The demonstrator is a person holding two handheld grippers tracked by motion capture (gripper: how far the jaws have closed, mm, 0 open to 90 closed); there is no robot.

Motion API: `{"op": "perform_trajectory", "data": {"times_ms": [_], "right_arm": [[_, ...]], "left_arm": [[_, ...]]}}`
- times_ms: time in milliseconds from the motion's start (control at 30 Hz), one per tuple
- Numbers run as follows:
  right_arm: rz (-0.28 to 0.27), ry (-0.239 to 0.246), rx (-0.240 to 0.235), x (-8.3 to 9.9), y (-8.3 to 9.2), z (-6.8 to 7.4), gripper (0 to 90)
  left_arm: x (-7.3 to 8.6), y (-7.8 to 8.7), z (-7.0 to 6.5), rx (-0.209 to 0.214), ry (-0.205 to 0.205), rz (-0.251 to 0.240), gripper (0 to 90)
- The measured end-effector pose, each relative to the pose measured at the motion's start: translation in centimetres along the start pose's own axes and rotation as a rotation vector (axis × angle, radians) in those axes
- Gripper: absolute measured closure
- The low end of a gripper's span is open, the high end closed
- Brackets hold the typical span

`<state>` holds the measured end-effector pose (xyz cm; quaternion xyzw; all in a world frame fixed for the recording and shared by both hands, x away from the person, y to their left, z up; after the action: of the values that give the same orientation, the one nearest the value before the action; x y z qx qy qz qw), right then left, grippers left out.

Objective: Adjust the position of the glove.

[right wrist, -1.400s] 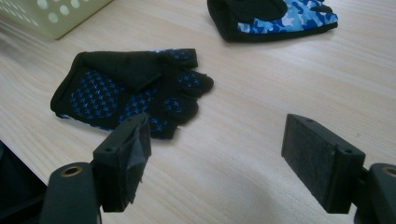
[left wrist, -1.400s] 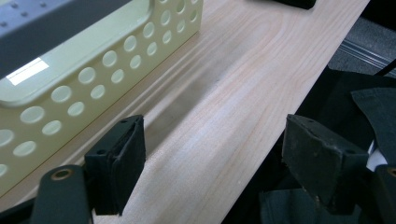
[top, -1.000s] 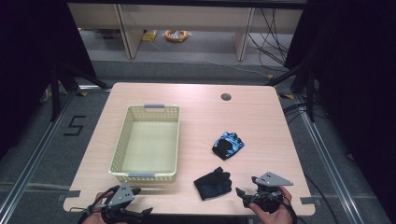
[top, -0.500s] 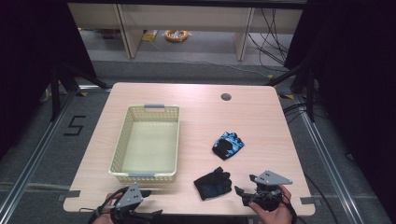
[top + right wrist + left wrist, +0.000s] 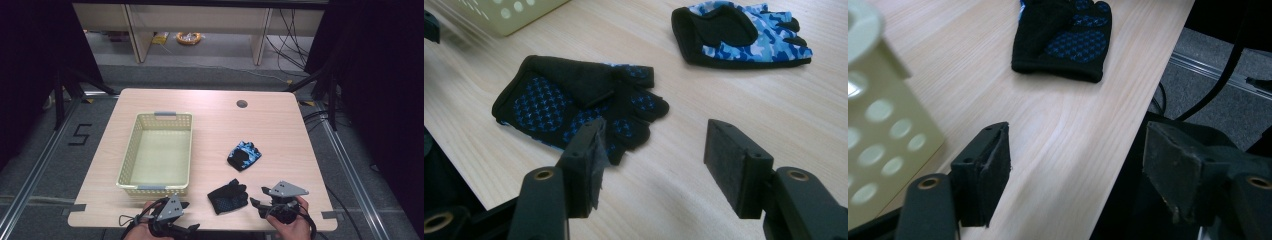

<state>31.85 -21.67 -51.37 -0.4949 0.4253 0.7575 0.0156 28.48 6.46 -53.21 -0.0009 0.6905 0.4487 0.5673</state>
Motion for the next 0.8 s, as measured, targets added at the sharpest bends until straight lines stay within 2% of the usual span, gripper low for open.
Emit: {"op": "perform_trajectory", "data": {"times_ms": [33,133,200,267,300,333,367,467,533,567,600,667,700,800], "right_arm": [[0.003,0.001,0.003,-0.1,-0.1,0.0,45.4],[0.005,0.009,0.002,-0.5,-0.4,-0.2,48.4],[0.01,-0.003,-0.006,-0.7,-0.8,-0.3,49.3],[0.015,0.012,-0.013,-1.0,-1.1,-0.6,51.3],[0.015,-0.014,-0.017,-1.1,-1.4,-0.4,51.5],[0.015,-0.014,-0.017,-1.1,-1.4,-0.4,51.5],[0.013,0.011,-0.017,-1.3,-1.5,-0.8,51.6],[0.013,0.016,-0.027,-1.8,-2.1,-1.0,52.3],[0.022,0.009,-0.033,-2.1,-2.6,-1.3,53.2],[0.023,0.012,-0.033,-2.2,-2.9,-1.4,53.6],[0.027,0.028,-0.037,-2.2,-3.1,-1.6,54.1],[0.034,0.013,-0.048,-2.4,-3.5,-1.6,54.9],[0.038,0.023,-0.053,-2.5,-3.7,-1.7,55.2],[0.044,0.029,-0.057,-2.8,-4.4,-1.8,56.5]], "left_arm": [[-0.3,-0.2,-0.1,-0.003,-0.011,-0.008,27.7],[-1.0,-0.9,-0.4,0.008,-0.008,-0.014,30.3],[-1.3,-1.3,-0.7,0.01,-0.022,-0.002,30.8],[-1.7,-1.8,-1.1,0.016,-0.027,-0.011,31.4],[-1.7,-1.8,-1.1,0.016,-0.027,-0.011,31.6],[-1.9,-2.0,-1.4,0.017,-0.03,-0.008,31.6],[-2.1,-2.3,-1.6,0.024,-0.043,-0.007,32.3],[-2.5,-2.8,-2.3,0.04,-0.043,-0.004,34.0],[-2.8,-3.4,-2.6,0.033,-0.055,-0.009,35.3],[-3.0,-3.7,-2.5,0.016,-0.088,0.006,35.9],[-3.0,-3.8,-2.4,0.011,-0.097,0.015,36.3],[-2.9,-4.4,-2.7,0.006,-0.061,0.011,37.5],[-2.9,-4.5,-2.6,-0.001,-0.088,0.029,38.0],[-2.9,-4.9,-2.6,-0.009,-0.112,0.026,39.2]]}}
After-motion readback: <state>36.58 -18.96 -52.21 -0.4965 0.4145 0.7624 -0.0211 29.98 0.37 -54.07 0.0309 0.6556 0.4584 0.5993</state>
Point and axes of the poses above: each handheld gripper's, and its own axes: y roughly backward along the jaws, x roughly out of its underside, z roughly to its left, the point moved 5 cm from there along -y, roughly forward along the jaws, and after that the axes turned 11 degrees about -x, right-handed, at the moved point
